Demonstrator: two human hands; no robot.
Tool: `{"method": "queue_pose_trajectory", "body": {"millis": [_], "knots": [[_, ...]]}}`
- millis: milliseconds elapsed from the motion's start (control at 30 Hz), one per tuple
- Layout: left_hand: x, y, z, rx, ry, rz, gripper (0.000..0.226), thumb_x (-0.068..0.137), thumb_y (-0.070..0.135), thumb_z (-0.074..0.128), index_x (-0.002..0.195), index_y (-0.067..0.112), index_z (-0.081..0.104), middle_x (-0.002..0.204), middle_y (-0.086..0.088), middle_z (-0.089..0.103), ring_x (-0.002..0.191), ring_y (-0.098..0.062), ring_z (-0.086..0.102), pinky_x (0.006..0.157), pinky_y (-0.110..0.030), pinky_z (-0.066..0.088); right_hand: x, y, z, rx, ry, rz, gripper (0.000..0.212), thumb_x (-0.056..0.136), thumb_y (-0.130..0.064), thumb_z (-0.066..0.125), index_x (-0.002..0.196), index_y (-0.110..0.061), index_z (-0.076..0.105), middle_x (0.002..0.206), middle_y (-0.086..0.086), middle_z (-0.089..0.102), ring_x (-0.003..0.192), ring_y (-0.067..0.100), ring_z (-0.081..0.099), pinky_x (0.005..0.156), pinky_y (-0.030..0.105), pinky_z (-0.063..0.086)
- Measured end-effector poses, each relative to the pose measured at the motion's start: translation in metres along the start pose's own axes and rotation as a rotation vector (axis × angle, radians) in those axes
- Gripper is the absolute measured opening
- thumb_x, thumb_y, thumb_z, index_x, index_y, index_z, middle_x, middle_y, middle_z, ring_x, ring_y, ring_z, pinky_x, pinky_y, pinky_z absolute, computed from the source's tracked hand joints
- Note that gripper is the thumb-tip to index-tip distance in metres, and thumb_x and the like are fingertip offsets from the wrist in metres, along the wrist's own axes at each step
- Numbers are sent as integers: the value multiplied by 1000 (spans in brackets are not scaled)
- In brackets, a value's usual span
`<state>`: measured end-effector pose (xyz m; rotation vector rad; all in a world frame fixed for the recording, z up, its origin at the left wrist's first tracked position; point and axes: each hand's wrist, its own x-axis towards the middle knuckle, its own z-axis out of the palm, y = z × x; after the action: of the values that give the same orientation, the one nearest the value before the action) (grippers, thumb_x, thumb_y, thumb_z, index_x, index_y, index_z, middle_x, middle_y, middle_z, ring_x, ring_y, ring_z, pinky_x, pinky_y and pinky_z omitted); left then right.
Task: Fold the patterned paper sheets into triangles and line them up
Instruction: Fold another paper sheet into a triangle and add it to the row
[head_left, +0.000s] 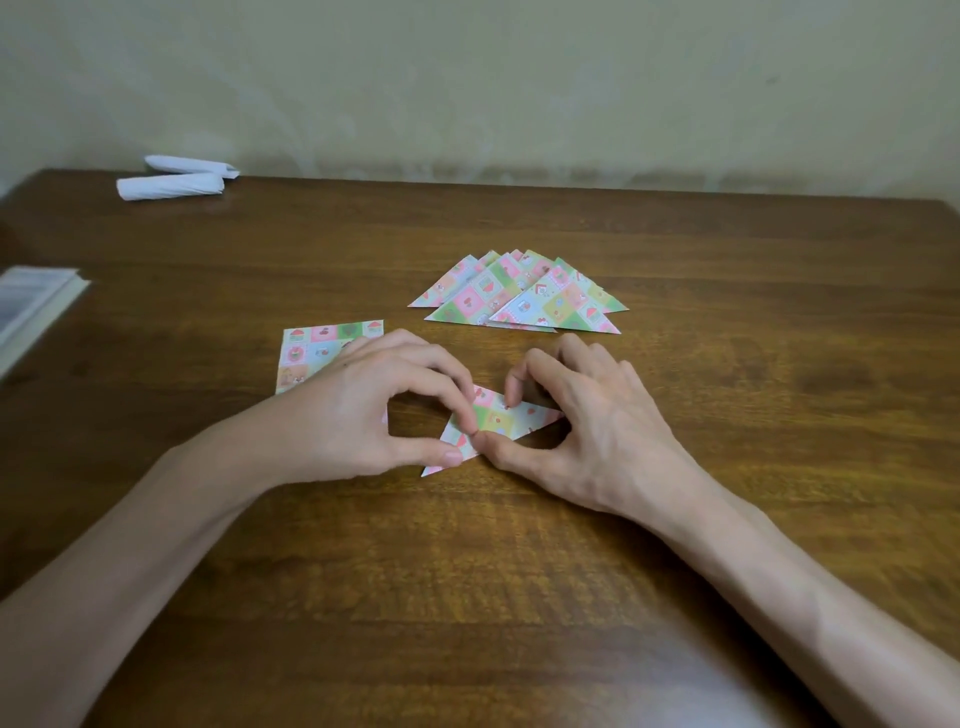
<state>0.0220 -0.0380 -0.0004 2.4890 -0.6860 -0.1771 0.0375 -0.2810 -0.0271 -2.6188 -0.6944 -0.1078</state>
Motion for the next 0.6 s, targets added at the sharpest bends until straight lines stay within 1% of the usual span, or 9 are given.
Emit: {"method": "queue_pose_trajectory", "body": {"millis": [133, 267, 433, 600], "knots": [[0, -1, -6, 3, -60, 0, 27, 79, 60, 75, 105, 53, 72, 129, 35, 55, 138, -1, 37, 117, -42, 27, 1, 1, -2, 27, -34, 13, 51, 70, -86, 52, 95, -41, 51, 98, -19, 43, 93, 8, 44, 87, 34, 38], [-1, -3, -9, 7, -90, 4, 28, 80, 59, 75, 108, 53, 71, 133, 35, 53, 141, -1, 33, 118, -36, 22, -2, -4, 0, 5, -9, 34, 52, 68, -87, 51, 93, -41, 50, 100, -19, 43, 95, 8, 43, 83, 31, 31], [-4, -6, -13, 0, -145, 13, 34, 81, 58, 75, 114, 58, 68, 138, 38, 49, 144, 2, 26, 114, -27, 14, -3, -8, 4, -57, 21, 44, 56, 68, -88, 50, 93, -38, 50, 100, -16, 43, 96, 13, 44, 86, 34, 35], [-4, -5, -12, 7, -140, 9, 33, 80, 58, 76, 112, 57, 69, 138, 39, 49, 144, 3, 26, 112, -27, 17, -6, -16, 7, -86, 46, 65, 68, 63, -98, 47, 92, -36, 47, 100, -13, 42, 95, 14, 42, 86, 36, 34]]}}
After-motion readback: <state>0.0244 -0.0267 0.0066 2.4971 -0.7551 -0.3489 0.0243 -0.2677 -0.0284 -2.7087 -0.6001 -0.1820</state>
